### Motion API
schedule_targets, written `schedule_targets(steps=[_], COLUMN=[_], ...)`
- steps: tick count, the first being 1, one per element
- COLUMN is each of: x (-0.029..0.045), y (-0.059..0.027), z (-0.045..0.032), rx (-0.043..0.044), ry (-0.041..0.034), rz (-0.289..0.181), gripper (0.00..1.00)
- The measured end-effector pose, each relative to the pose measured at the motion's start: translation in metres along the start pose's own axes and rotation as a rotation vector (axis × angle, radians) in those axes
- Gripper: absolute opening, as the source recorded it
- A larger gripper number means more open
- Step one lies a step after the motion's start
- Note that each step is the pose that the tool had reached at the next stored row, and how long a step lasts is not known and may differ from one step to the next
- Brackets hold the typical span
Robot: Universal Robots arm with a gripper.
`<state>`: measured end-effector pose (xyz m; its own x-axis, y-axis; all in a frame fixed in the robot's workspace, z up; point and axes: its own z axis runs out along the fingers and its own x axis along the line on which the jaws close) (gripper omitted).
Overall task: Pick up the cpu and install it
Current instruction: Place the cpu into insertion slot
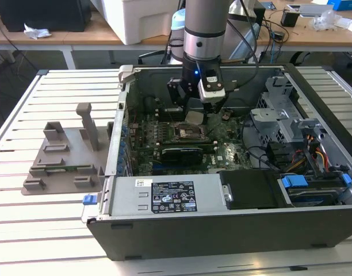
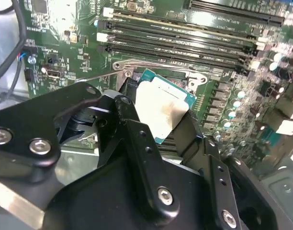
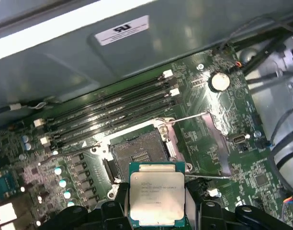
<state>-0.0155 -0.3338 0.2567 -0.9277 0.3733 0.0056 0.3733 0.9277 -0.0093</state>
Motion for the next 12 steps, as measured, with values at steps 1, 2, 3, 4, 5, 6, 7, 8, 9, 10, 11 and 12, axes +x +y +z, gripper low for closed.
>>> schedule_targets(steps=[1,2,3,4,5,6,7,8,9,10,11,12], x=[0.0,0.0,0.0,0.0,0.0,0.0,0.0,0.0,0.0,0.0,0.0,0.0], y=[0.0,0.0,0.0,0.0,0.0,0.0,0.0,0.0,0.0,0.0,0.0,0.0], z=[0.0,0.0,0.0,0.0001,0.0001,0.0001,0.0001,0.0001,0.0002,0.0002,0.0002,0.0002], rx=[0.0,0.0,0.0001,0.0,-0.0001,-0.0001,-0.0002,-0.0003,-0.0004,-0.0006,-0.0007,-0.0008], ry=[0.0001,0.0002,0.0003,0.0004,0.0007,0.0008,0.0008,0.0011,0.0013,0.0015,0.0017,0.0019], rz=[0.015,0.027,0.047,0.071,0.093,0.104,0.116,0.136,0.155,0.183,0.203,0.222], gripper=[0.55,0.55,0.55,0.55,0.55,0.55,0.55,0.55,0.55,0.55,0.55,0.55])
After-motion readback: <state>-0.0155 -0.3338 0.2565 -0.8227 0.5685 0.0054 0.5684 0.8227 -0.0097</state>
